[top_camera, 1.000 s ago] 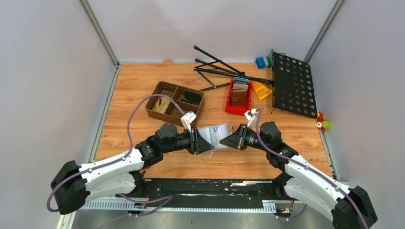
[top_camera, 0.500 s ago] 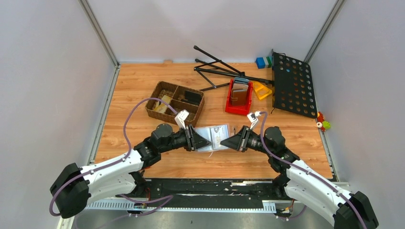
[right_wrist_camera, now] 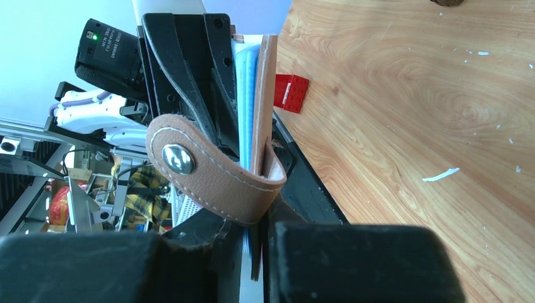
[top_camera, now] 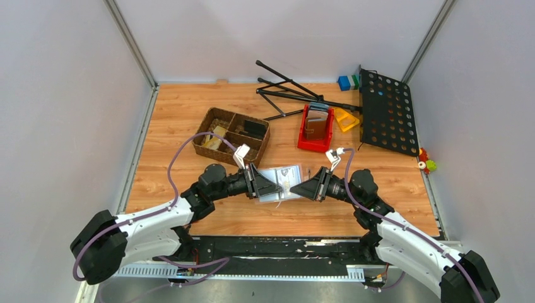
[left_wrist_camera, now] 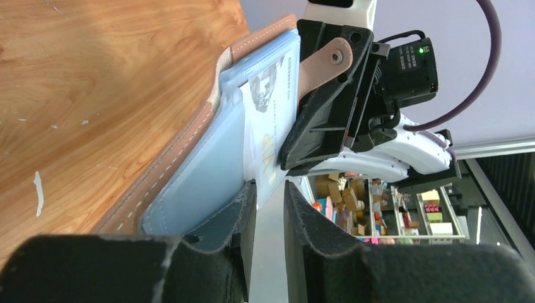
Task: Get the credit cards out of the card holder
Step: Remove the credit card from the card holder.
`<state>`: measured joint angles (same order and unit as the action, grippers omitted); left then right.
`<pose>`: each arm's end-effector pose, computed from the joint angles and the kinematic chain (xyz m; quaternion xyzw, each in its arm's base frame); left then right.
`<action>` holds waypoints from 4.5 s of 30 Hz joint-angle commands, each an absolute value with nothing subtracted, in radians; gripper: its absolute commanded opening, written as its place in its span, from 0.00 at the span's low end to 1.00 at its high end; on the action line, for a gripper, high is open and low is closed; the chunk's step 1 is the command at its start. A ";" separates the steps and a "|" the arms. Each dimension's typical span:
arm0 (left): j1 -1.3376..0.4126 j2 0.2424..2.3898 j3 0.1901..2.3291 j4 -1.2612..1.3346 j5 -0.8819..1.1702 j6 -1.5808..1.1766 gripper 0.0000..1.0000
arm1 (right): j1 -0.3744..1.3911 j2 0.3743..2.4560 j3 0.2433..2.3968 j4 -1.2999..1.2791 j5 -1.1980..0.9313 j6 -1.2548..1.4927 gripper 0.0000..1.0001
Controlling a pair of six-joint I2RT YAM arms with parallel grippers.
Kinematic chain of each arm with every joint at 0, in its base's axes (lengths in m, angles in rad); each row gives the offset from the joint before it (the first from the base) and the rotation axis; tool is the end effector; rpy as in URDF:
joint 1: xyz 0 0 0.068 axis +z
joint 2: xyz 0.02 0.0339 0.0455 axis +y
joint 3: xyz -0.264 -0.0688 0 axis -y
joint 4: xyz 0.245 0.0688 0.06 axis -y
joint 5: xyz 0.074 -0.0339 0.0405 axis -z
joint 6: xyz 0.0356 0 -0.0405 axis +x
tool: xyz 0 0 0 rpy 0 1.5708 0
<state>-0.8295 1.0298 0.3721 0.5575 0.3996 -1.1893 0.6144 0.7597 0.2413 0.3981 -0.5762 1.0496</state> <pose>0.1389 -0.1723 0.2268 0.0009 0.7390 -0.6349 0.2254 0.1312 0.1163 0.2136 -0.0291 0.7413 0.6134 0.2711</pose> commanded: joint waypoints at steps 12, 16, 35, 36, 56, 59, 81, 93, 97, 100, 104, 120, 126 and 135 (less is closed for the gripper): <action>-0.823 1.012 0.436 0.361 0.367 -1.152 0.31 | 0.618 0.752 0.253 0.517 -0.601 1.076 0.00; -0.824 1.028 0.374 0.642 0.422 -1.263 0.28 | 0.620 0.759 0.252 0.522 -0.603 1.080 0.00; -0.824 1.198 0.328 1.250 0.542 -1.502 0.16 | 0.620 0.858 0.213 0.702 -0.652 1.162 0.00; -0.825 1.206 0.327 1.249 0.546 -1.502 0.17 | 0.620 0.857 0.215 0.704 -0.655 1.164 0.00; -0.815 1.125 0.351 0.737 0.440 -1.283 0.30 | 0.621 0.833 0.228 0.753 -0.677 1.175 0.00; -0.815 1.148 0.355 0.845 0.480 -1.317 0.22 | 0.621 0.847 0.230 0.761 -0.684 1.176 0.00; -0.751 1.017 0.330 0.631 0.531 -1.217 0.00 | 0.619 0.758 0.186 0.655 -0.579 1.161 0.00; -0.724 0.990 0.318 0.629 0.549 -1.217 0.00 | 0.618 0.718 0.169 0.634 -0.555 1.166 0.00; -0.724 0.994 0.313 0.649 0.552 -1.227 0.00 | 0.618 0.726 0.175 0.646 -0.566 1.167 0.00; -0.724 1.006 0.318 0.679 0.565 -1.236 0.00 | 0.618 0.760 0.183 0.675 -0.598 1.168 0.08; -0.724 1.026 0.333 0.678 0.589 -1.228 0.00 | 0.620 0.800 0.191 0.725 -0.632 1.171 0.24; -0.724 1.003 0.355 0.664 0.622 -1.207 0.19 | 0.620 0.802 0.193 0.712 -0.625 1.180 0.00; -0.724 1.027 0.322 0.817 0.623 -1.287 0.19 | 0.621 0.801 0.188 0.713 -0.630 1.181 0.00; -0.714 1.032 0.314 0.870 0.638 -1.316 0.05 | 0.619 0.782 0.164 0.724 -0.610 1.195 0.16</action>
